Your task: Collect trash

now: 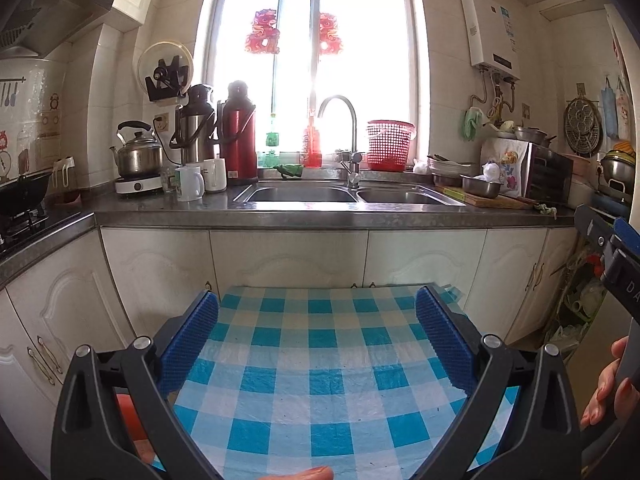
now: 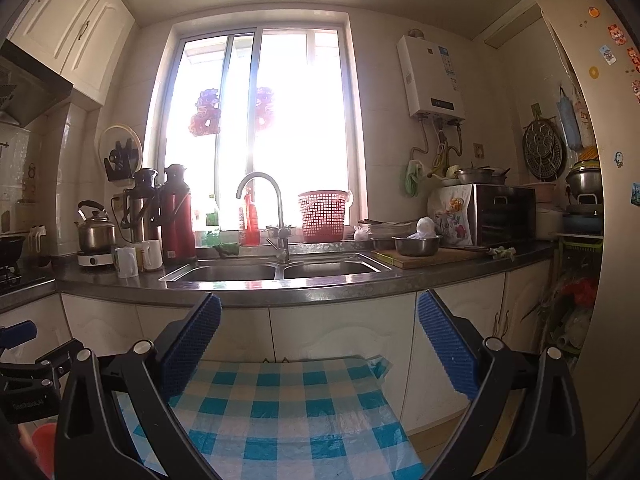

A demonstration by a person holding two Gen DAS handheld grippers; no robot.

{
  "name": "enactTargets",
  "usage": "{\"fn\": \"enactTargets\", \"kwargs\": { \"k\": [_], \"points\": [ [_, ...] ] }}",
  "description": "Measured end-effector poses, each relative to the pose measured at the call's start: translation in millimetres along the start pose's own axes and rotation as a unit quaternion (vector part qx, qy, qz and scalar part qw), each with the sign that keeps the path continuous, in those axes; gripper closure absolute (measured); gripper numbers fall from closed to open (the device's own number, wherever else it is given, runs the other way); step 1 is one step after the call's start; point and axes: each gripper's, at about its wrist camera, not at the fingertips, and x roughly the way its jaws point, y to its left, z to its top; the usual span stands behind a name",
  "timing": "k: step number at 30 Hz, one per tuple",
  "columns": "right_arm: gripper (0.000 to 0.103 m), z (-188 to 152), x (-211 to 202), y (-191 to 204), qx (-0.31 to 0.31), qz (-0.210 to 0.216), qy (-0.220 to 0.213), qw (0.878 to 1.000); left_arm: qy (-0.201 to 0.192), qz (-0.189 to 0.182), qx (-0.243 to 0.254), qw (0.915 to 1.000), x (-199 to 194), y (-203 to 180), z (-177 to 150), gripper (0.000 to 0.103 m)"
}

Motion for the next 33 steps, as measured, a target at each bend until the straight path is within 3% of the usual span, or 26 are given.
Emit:
{"fn": "enactTargets", "kwargs": {
  "k": [33],
  "points": [
    [0.005,-8,-3,18,-0.027,-0.009,-0.005,1.000,-0.001,-0.013,-0.007,0.9999,2,4,-7,0.004]
  ]
}}
